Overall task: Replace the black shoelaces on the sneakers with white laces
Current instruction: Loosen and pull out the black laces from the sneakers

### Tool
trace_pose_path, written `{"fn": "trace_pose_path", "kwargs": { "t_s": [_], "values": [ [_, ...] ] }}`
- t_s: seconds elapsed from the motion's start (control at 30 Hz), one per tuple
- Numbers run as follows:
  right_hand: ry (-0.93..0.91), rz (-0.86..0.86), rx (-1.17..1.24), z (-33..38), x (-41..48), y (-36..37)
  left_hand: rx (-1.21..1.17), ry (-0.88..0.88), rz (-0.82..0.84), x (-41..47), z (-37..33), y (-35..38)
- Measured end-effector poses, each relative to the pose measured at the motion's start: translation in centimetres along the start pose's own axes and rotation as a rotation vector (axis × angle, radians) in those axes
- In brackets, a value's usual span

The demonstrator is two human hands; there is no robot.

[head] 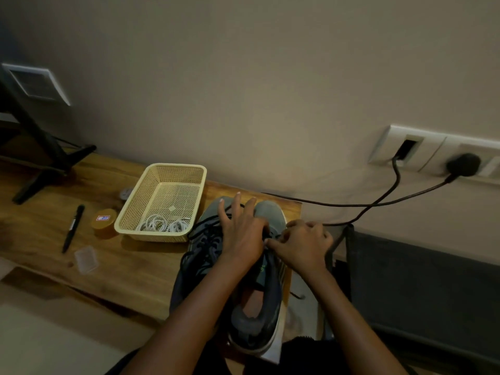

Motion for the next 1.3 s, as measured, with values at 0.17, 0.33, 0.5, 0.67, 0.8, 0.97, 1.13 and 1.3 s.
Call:
{"fn": "trace_pose_path", "kwargs": {
  "t_s": [0.17,0.33,0.5,0.67,0.8,0.97,1.13,1.3],
  "values": [
    [-0.009,0.037,0.125,-0.7,0.0,0.4,0.000,-0.015,0.034,0.5,-0.3,0.8],
    [-0.014,-0.041,0.105,-0.7,-0.3,0.6,-0.011,-0.026,-0.015,0.7,-0.2,1.1],
    [0.022,-0.062,0.131,-1.2,0.0,0.9,-0.098,-0.184,-0.118,0.9,1.3,0.8],
    [-0.032,-0.081,0.128,-0.8,0.2,1.0,-0.160,-0.115,-0.143,0.9,1.1,0.6],
    [-0.039,-0.104,0.147,-0.6,0.0,0.7,-0.079,0.080,-0.039,0.6,0.4,0.8],
    [-0.049,-0.138,0.125,0.2,-0.5,-0.1,-0.031,0.053,-0.020,0.7,-0.1,1.2],
    [-0.012,-0.140,0.043,0.2,-0.8,-0.1,-0.051,0.009,-0.054,0.9,0.0,1.4],
    [-0.005,-0.147,0.084,0.1,-0.8,-0.2,-0.219,-0.238,-0.247,1.5,3.3,-0.6]
  ]
}}
Point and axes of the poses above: each hand's wrist, its own x-axis towards the middle knuckle, its own y-axis out of the palm, z = x × y, the point moved 4 cm from there along x, towards the middle knuckle, and after that the axes turned 8 degrees about -y, right-handed, at the moved point
